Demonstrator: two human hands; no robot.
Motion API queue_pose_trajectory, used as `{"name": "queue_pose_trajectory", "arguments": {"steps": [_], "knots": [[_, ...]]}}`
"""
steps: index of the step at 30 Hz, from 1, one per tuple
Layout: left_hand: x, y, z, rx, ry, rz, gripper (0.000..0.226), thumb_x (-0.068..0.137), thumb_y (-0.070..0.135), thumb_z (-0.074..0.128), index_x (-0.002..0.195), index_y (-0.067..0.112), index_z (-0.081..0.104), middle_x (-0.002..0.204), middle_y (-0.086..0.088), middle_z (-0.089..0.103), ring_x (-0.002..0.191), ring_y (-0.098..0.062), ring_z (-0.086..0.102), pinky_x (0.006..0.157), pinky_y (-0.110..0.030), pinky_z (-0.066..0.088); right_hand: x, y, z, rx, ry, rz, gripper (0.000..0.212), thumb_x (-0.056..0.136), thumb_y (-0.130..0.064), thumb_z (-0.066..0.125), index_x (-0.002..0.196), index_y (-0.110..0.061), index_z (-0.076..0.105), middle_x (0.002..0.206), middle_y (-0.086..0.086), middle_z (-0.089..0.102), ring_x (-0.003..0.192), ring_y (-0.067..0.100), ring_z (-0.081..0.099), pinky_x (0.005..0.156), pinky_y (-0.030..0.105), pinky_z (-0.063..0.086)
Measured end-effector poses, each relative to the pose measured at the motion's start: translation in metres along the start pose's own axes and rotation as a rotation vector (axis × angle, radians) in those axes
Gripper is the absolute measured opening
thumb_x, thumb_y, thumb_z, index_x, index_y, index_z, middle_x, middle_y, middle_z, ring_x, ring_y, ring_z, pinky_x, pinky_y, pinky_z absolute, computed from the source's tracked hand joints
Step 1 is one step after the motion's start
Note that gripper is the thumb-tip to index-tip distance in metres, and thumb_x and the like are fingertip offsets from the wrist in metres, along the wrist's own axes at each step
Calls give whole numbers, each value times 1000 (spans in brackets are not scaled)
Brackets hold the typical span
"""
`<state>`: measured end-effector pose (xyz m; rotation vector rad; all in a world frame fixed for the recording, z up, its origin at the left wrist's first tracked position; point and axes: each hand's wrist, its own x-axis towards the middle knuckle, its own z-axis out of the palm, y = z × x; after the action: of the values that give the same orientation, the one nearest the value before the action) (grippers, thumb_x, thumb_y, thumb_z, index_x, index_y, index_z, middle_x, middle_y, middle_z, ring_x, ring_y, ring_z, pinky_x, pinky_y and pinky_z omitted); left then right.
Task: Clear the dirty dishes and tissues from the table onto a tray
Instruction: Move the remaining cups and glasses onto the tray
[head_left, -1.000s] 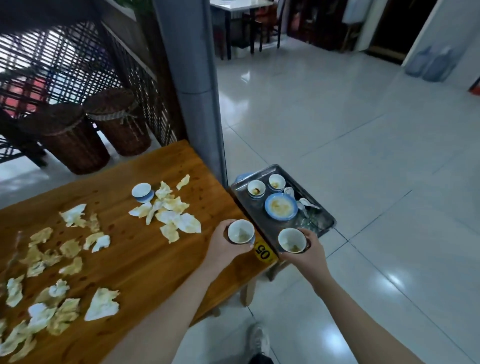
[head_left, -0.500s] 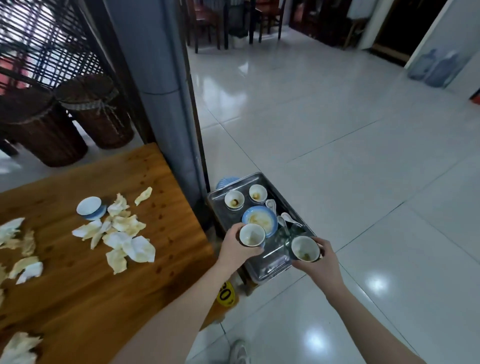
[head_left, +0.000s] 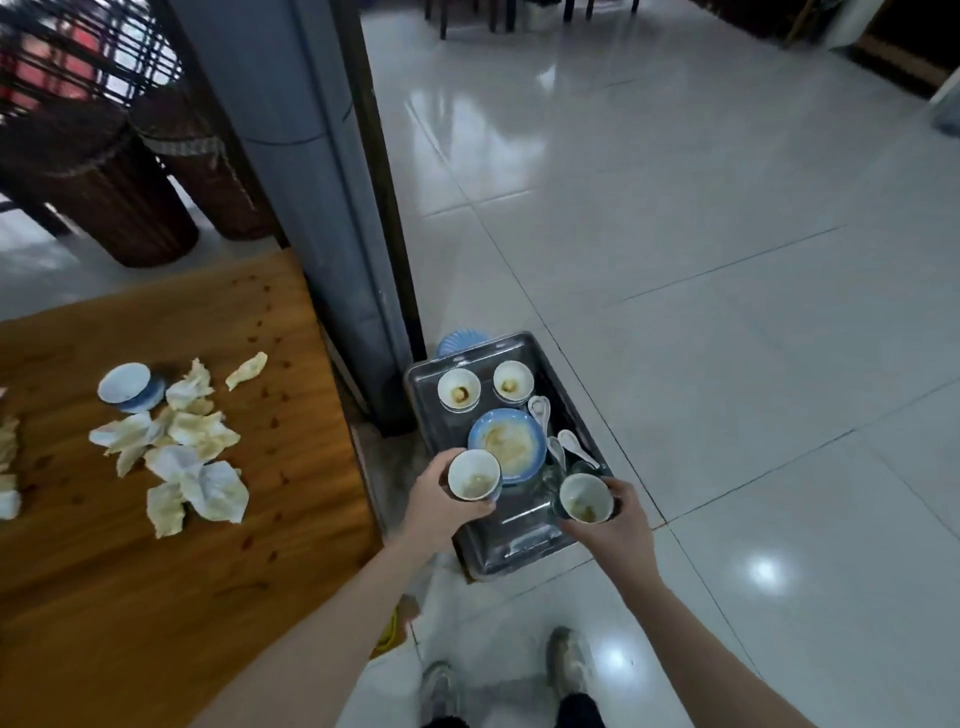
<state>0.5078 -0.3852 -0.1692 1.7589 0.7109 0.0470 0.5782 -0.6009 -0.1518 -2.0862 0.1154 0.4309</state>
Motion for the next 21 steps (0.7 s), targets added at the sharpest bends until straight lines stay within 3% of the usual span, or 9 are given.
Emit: {"name": "queue_pose_trajectory", "arguments": {"steps": [4,9,14,21], "knots": [[2,-8,11,10,129,-94,68,57,14,91,110,31,52,102,20,56,97,-4,51,74,-9,38,36,4,7,-56,-135,-39,69,53,-16,89,112,-20,53,95,-9,59,83,6,58,68,19,47],[5,-36,35,-45,237,-218,71,53,11,91,110,31,54,106,12,62,102,-13,58,85,-28,51,72,14,17,-117,-230,-77,66,53,-13,89,109,-20,54,90,-18,55,79,0,56,62,11,41],[15,-70,62,-91,269,-307,72,54,9,90,114,28,55,106,9,64,103,-16,60,88,-38,53,98,37,20,-119,-263,-70,64,53,-17,90,105,-24,53,89,-13,60,77,2,60,59,11,42],[47,-121,98,-30,269,-324,68,57,5,87,114,25,55,104,10,59,99,-13,55,76,-19,41,133,85,30,-130,-263,-89,66,50,-20,92,103,-28,53,89,-13,61,77,-1,60,58,12,44]]}}
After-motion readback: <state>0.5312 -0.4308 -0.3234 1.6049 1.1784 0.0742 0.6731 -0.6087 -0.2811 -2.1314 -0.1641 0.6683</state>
